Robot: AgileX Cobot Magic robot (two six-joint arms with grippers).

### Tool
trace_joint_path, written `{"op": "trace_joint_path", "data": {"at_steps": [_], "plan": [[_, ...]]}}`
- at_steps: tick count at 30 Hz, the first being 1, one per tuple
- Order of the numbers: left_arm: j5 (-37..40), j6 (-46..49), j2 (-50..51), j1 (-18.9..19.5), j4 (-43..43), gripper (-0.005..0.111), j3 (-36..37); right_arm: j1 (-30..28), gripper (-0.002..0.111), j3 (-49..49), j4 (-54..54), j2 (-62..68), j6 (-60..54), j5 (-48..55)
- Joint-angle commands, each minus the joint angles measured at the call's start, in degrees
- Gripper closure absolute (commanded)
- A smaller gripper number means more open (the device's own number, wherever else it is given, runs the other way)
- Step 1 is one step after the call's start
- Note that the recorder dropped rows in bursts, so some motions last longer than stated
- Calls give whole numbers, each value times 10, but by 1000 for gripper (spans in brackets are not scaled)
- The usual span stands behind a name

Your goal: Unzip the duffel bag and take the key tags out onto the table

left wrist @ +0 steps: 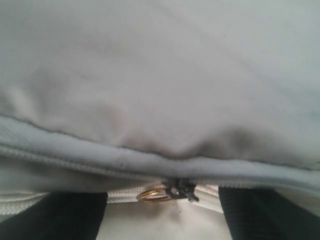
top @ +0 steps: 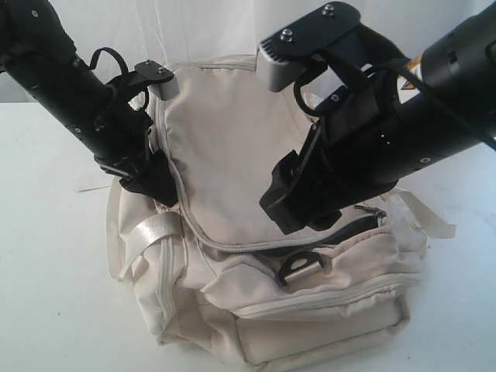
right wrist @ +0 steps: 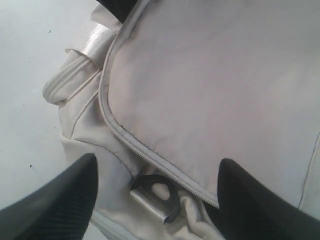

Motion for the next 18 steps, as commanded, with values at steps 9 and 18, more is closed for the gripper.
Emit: {"op": "trace_joint_path", "data": {"at_steps": [9, 18], "plan": [[7, -1, -3, 0, -10, 61, 6, -6, 45, 1, -2, -4, -7, -1], [26, -5, -2, 0, -10, 90, 6, -6, 45, 1, -2, -4, -7, 1]]}}
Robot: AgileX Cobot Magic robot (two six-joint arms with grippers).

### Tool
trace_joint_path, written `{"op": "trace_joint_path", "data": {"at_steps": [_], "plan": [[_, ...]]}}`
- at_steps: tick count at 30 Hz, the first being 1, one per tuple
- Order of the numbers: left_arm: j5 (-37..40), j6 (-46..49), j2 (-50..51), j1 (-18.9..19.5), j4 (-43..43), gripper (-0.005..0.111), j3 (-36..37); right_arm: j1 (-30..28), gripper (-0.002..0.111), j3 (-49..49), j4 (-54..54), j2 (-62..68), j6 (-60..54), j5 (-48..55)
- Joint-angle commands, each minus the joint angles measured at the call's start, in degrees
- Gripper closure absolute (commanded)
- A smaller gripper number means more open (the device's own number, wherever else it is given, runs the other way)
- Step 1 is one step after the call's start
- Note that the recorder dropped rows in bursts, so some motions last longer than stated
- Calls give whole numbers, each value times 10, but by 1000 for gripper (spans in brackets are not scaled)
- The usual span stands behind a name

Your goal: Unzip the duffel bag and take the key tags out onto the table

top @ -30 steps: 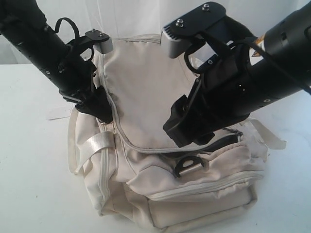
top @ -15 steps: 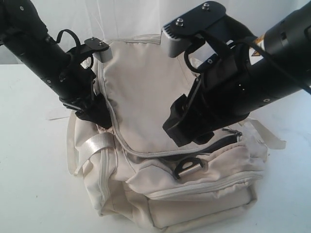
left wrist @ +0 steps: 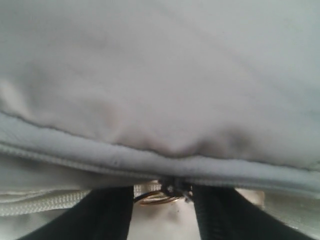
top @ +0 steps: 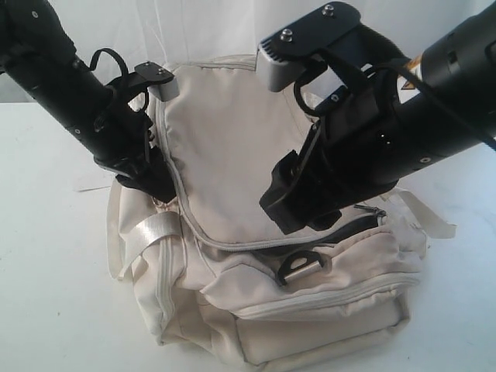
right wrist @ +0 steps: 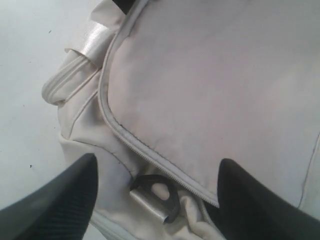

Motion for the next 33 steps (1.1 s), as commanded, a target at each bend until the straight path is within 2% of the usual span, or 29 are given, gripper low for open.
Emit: {"op": "trace_joint_path", "data": {"at_steps": [1, 3, 10, 18, 24, 29, 33], "plan": [[28, -4, -3, 0, -9, 96, 4, -6, 45, 1, -2, -4, -7, 1], [35, -4, -6, 0, -5, 107, 1, -6, 45, 1, -2, -4, -7, 1], [46, -21, -46, 0, 38, 107, -13, -6, 45, 1, 22, -4, -10, 0], [50, -38, -89, 0, 80, 107, -48, 5, 45, 1, 189, 7, -194, -22], [58, -52, -108, 0, 94, 107, -77, 33, 44, 2, 189, 55, -240, -94], [67, -52, -111, 0, 94, 107, -84, 56, 36, 2, 189, 103, -259, -194], [77, -52, -111, 0, 96, 107, -84, 74, 34, 1, 186, 135, -264, -263]]}}
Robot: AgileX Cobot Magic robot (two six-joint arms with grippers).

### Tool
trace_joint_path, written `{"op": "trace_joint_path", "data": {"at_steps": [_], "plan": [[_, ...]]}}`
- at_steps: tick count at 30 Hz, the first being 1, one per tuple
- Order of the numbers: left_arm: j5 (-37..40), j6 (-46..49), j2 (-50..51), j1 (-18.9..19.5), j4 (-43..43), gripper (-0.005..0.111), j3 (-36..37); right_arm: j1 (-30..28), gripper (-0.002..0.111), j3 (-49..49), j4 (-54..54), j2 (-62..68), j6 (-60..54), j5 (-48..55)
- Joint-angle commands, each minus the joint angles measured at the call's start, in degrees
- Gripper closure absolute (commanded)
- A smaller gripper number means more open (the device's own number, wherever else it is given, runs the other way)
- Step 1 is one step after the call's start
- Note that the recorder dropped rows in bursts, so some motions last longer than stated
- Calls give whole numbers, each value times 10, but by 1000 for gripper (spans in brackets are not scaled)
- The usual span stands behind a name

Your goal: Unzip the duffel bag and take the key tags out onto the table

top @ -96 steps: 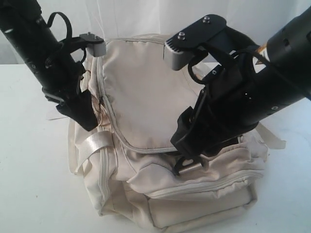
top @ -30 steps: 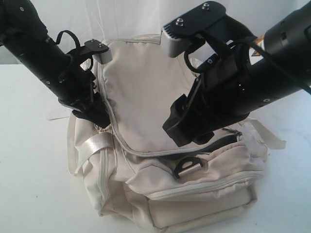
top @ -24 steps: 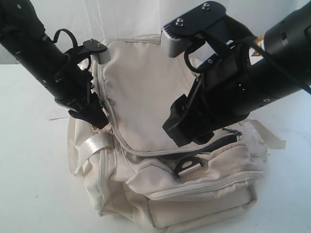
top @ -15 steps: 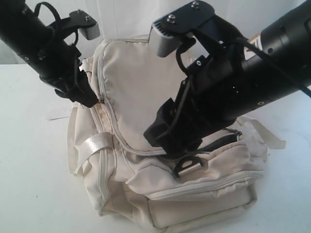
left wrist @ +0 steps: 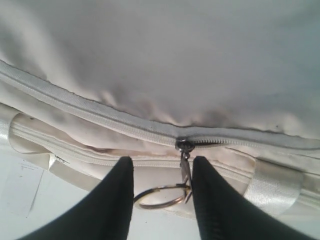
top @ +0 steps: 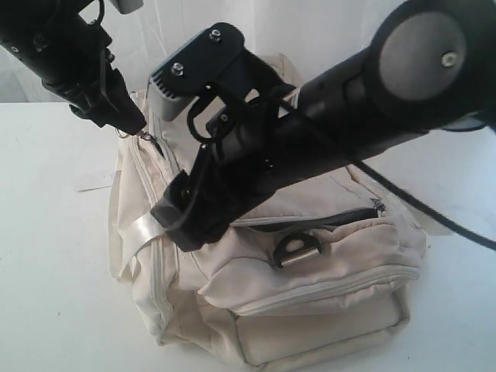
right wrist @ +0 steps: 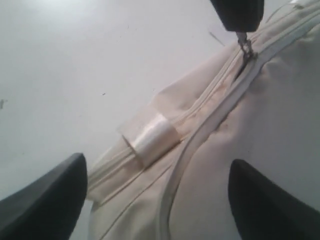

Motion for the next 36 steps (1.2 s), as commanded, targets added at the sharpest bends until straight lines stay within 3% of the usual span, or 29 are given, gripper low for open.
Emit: {"op": "trace_joint_path", "data": {"at_steps": [1, 9, 13, 19, 21, 24, 25, 36], "plan": [[21, -5, -9, 0, 2, 107, -3, 18, 34, 1, -4, 38, -15, -89], [26, -5, -9, 0, 2, 107, -3, 18, 35, 1, -44, 91, -10, -163], [26, -4, -9, 0, 2, 107, -3, 17, 51, 1, -93, 96, -6, -172], [26, -4, -9, 0, 2, 107, -3, 17, 53, 1, -195, 97, 92, -158], [26, -4, -9, 0, 2, 107, -3, 17, 69, 1, -200, 97, 101, -136], [17, -4, -9, 0, 5, 107, -3, 17, 101, 1, -200, 97, 104, -73], [13, -4, -9, 0, 10, 107, -3, 17, 106, 1, -200, 97, 104, -60], [-38, -14, 12, 1, 56, 107, -3, 17, 108, 1, -198, 77, 104, 66]]}}
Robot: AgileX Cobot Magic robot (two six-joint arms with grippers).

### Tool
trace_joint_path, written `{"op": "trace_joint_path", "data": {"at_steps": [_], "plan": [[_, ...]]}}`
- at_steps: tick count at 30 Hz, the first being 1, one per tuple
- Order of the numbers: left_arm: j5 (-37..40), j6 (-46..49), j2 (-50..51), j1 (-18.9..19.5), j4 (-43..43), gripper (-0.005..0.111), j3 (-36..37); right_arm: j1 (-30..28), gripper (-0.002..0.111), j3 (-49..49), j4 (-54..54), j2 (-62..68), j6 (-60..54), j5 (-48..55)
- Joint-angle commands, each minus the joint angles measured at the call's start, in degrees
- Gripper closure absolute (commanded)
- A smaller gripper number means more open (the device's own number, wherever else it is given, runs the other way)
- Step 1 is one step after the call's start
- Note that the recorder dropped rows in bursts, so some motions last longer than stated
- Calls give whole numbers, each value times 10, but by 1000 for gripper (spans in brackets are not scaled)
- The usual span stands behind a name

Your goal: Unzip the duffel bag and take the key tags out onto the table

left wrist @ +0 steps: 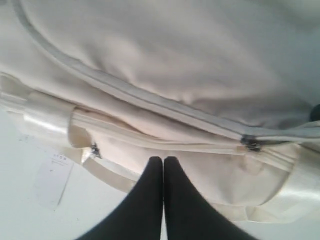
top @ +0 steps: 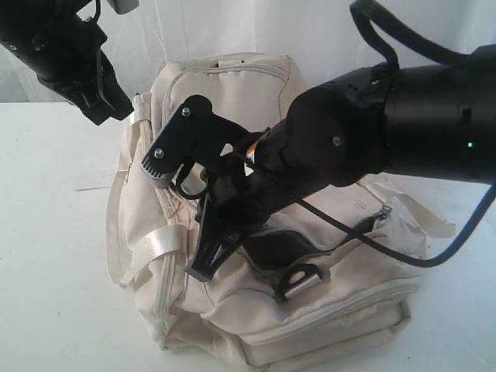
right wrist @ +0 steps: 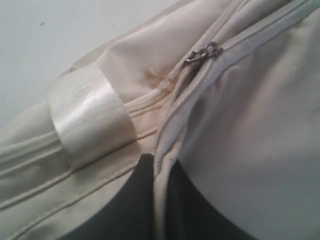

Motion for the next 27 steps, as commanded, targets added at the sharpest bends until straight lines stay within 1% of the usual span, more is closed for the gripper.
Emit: {"op": "trace_joint_path", "data": {"at_steps": [1, 5, 7, 9, 11, 12, 15, 18, 21, 24, 25, 27], "plan": [[-11, -15, 13, 1, 19, 107, -3, -1, 108, 5, 2, -22, 4, 86], [-3, -16, 25, 1, 12, 107, -3, -1, 108, 5, 1, -35, 4, 99], [14, -16, 25, 1, 10, 107, -3, -1, 108, 5, -5, -37, 4, 98], [49, -13, 25, 1, 10, 107, -3, -1, 108, 5, -10, -37, 4, 97], [100, 10, 23, 1, 3, 107, -2, -1, 108, 5, -25, -37, 4, 99], [110, 16, 22, 1, -4, 107, -2, -1, 108, 5, -33, -37, 4, 103], [129, 32, 22, 1, -46, 107, -2, -1, 108, 5, -42, -37, 5, 124], [151, 64, 22, 1, -122, 107, -1, -1, 108, 5, -45, -37, 9, 137], [165, 94, 22, 1, -154, 107, 23, -1, 108, 5, -45, -37, 17, 135], [161, 94, 19, 2, -147, 107, 69, -1, 108, 5, -45, -37, 18, 134], [145, 95, 15, 2, -148, 107, 86, -1, 108, 5, -45, -37, 17, 135], [76, 118, -6, 2, -178, 107, 136, -1, 108, 5, -45, -37, 18, 135]]}}
